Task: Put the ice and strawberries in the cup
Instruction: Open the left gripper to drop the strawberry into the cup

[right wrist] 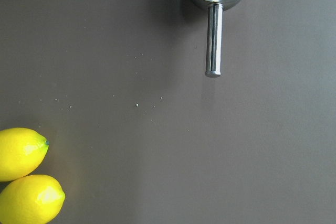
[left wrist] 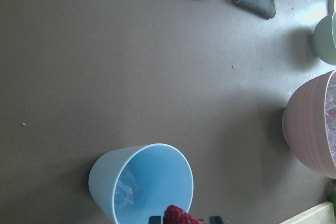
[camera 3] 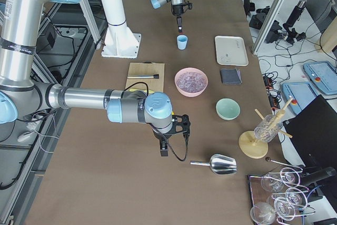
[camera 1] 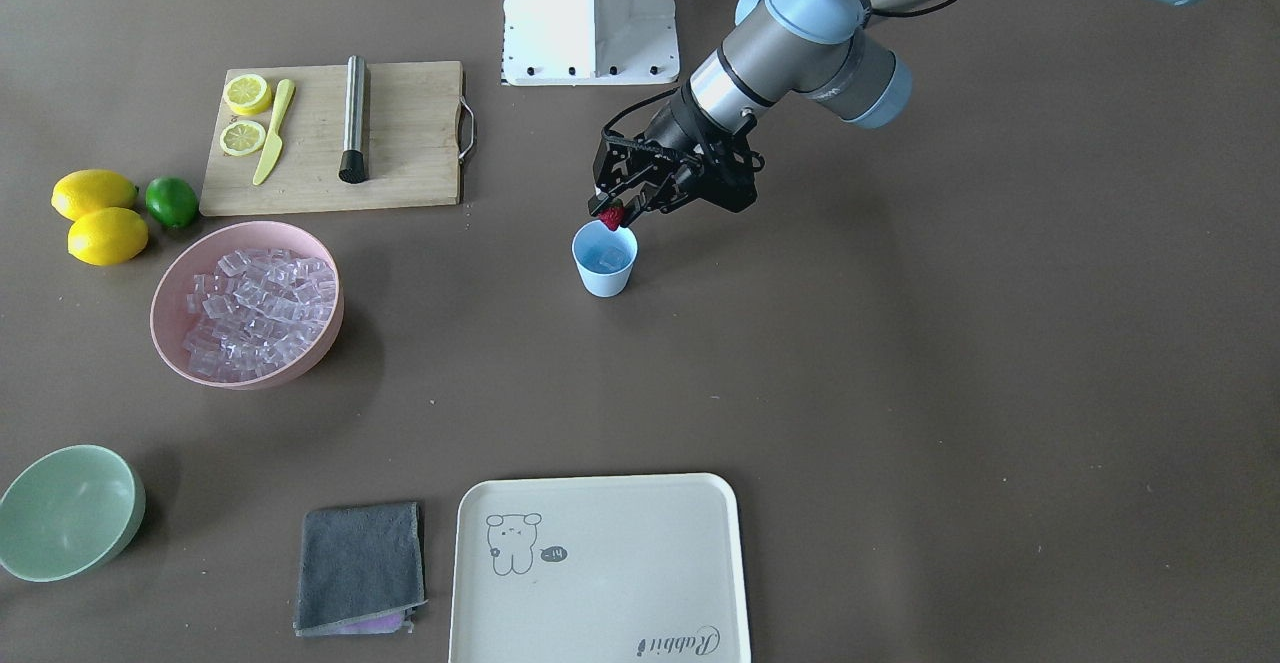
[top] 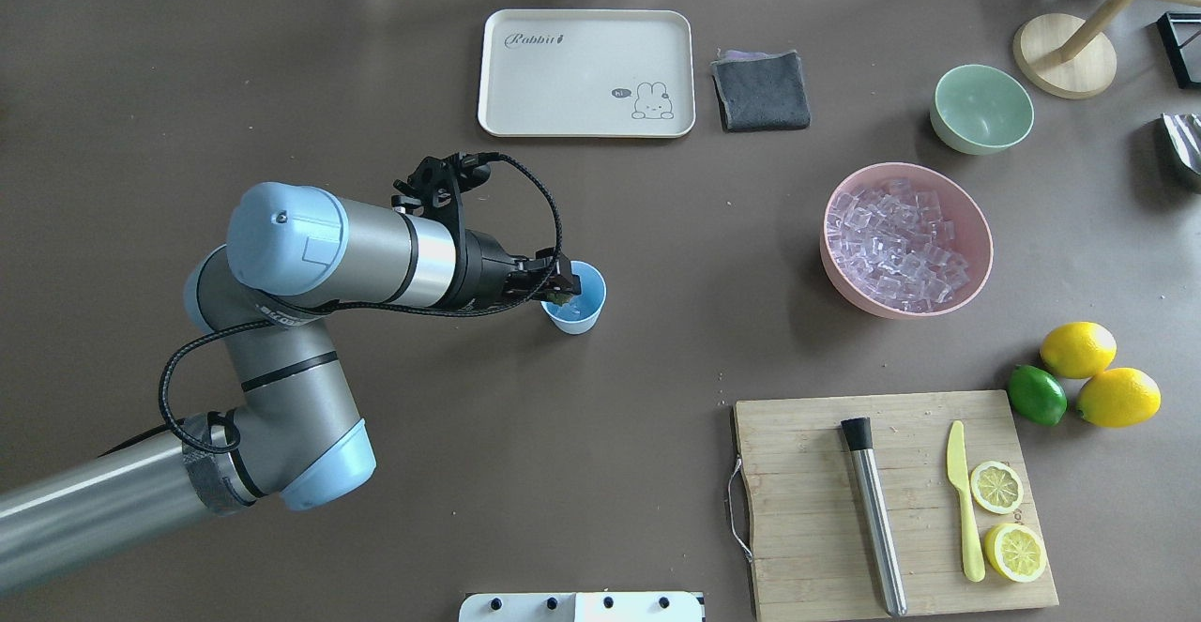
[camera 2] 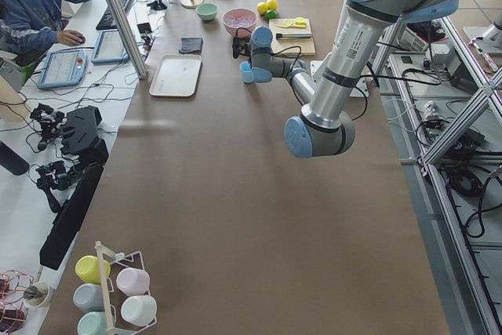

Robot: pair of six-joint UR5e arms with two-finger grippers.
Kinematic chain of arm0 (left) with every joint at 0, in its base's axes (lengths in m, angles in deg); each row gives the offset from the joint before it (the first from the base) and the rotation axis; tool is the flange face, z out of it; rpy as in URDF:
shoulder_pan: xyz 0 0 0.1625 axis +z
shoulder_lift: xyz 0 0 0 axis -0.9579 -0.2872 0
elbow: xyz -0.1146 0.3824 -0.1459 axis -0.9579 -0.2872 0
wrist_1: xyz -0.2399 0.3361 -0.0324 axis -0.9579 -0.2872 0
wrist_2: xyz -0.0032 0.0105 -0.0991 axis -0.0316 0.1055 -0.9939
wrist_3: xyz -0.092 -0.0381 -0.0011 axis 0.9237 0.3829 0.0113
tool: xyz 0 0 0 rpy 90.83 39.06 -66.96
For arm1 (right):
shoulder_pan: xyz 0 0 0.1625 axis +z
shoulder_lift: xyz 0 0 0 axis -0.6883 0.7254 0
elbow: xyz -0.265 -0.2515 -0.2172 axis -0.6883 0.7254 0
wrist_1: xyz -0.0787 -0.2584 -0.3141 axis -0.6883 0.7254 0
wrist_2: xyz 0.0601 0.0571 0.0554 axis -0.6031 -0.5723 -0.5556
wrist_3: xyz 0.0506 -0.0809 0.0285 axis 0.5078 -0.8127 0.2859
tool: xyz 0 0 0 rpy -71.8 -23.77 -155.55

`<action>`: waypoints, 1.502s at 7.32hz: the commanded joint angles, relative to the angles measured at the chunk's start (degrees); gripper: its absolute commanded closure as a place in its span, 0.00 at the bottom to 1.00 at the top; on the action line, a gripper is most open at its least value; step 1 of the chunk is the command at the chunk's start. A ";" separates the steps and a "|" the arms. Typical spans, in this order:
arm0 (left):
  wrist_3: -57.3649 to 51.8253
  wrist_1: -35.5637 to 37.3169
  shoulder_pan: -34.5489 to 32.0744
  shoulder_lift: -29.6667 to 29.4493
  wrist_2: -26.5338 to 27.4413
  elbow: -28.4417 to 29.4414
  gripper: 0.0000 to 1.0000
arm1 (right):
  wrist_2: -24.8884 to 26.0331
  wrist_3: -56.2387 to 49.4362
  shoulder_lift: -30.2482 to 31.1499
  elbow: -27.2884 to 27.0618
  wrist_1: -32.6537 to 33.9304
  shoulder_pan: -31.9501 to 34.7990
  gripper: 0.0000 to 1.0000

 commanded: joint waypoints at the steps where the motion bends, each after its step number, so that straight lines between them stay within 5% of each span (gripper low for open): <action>1: -0.05 0.05 0.08 -0.05 0.19 -0.06 0.03 | 0.00 0.00 0.00 0.00 0.00 0.00 0.00; 3: -0.31 1.10 -1.06 1.08 -0.51 -0.24 0.03 | 0.00 -0.35 0.35 0.09 -0.18 0.00 0.00; 6: -15.80 8.12 -14.74 9.32 -15.00 -0.50 0.03 | 0.00 -0.35 0.71 0.70 -0.26 0.09 0.00; 9: -48.70 18.11 -31.93 20.22 -24.39 -1.12 0.03 | 0.35 -0.44 0.88 1.31 -0.35 0.00 0.00; 11: -73.21 34.68 -43.20 20.87 -26.18 -1.03 0.03 | 0.26 -0.36 0.79 2.29 -0.44 0.00 0.00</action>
